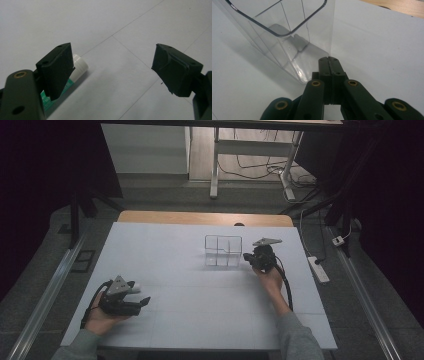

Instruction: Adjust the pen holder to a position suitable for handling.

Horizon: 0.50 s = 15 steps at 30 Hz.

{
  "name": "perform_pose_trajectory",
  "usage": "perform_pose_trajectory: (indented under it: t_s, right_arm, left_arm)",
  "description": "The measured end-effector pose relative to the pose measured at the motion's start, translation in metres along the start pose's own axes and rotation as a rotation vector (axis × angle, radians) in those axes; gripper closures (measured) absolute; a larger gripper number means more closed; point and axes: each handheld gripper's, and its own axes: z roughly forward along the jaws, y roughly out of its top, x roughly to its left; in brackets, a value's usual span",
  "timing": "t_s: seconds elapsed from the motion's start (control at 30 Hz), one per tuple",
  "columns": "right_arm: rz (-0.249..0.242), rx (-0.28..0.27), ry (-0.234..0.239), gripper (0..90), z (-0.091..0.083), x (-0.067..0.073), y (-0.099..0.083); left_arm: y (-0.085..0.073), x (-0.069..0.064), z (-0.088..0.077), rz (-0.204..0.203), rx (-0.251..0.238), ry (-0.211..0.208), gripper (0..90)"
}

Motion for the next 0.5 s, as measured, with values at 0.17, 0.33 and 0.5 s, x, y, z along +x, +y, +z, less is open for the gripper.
perform_pose_trajectory:
  t_s: [0.17, 0.33, 0.5]
  right_arm:
    - [-0.008, 0.013, 0.006, 89.7, 0.0045, 0.0020, 0.0011]
    - [-0.012, 0.019, 0.015, 89.7, 0.0080, 0.0040, 0.0031]
    - [-0.010, 0.025, 0.011, 89.7, 0.0089, 0.0037, 0.0033]
  left_arm:
    - [-0.0001, -0.0004, 0.0001, 0.003, 0.000, -0.002, 17.4]
    - [-0.0002, -0.0005, 0.0004, 0.004, 0.000, -0.003, 17.4]
    - [-0.0003, -0.0008, 0.0006, 0.007, 0.000, -0.003, 17.4]
